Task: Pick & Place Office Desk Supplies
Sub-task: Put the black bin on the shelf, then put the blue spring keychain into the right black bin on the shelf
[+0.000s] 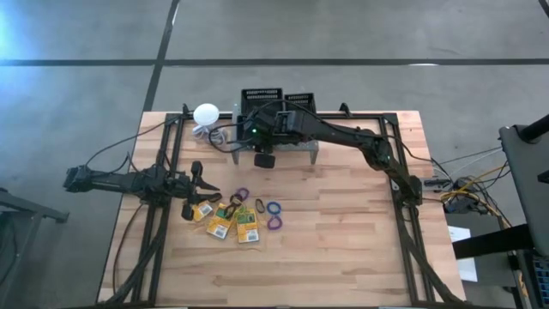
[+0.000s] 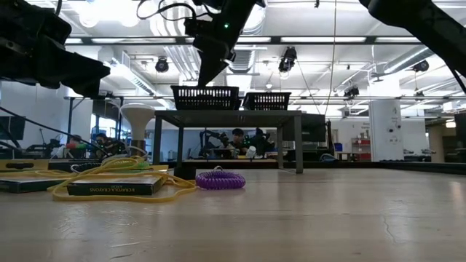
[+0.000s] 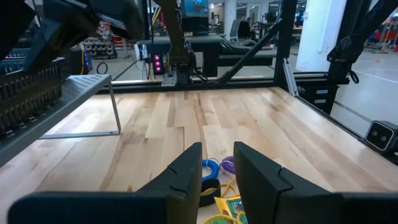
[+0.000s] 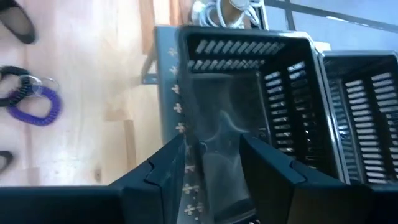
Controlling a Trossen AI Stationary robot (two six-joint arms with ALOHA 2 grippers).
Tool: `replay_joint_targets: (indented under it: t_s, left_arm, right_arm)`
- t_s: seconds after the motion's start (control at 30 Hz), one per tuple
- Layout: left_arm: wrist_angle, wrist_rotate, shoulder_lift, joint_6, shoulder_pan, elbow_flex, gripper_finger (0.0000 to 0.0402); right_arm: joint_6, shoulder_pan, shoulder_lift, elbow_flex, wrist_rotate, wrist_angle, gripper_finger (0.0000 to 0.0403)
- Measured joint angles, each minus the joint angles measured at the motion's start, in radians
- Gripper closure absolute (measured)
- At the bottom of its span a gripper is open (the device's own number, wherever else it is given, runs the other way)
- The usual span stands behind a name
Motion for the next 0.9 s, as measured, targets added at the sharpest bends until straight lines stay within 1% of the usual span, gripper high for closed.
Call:
replay_joint_targets:
  t_s: [0.3, 0.5, 0.73, 0.9]
  left_arm:
    - [0.000, 0.000, 0.000, 0.000, 0.000, 0.000, 0.0307]
    - [0.000, 0.000, 0.000, 0.000, 0.000, 0.000, 0.0307]
    - [0.000, 0.000, 0.000, 0.000, 0.000, 0.000, 0.0307]
    - [0.000, 0.000, 0.000, 0.000, 0.000, 0.000, 0.0307]
  right_arm:
    - [0.042, 0.075, -0.082, 0.004, -0.008, 0.009, 0.0266]
    - [0.080, 0.171, -0.091, -0.024, -0.009, -0.001, 0.0287]
    - [0.174, 0.276, -0.095, -0.211, -0.009, 0.030, 0.0315]
    - [0.298, 0.333, -0.133, -0.403, -0.009, 0.063, 0.0329]
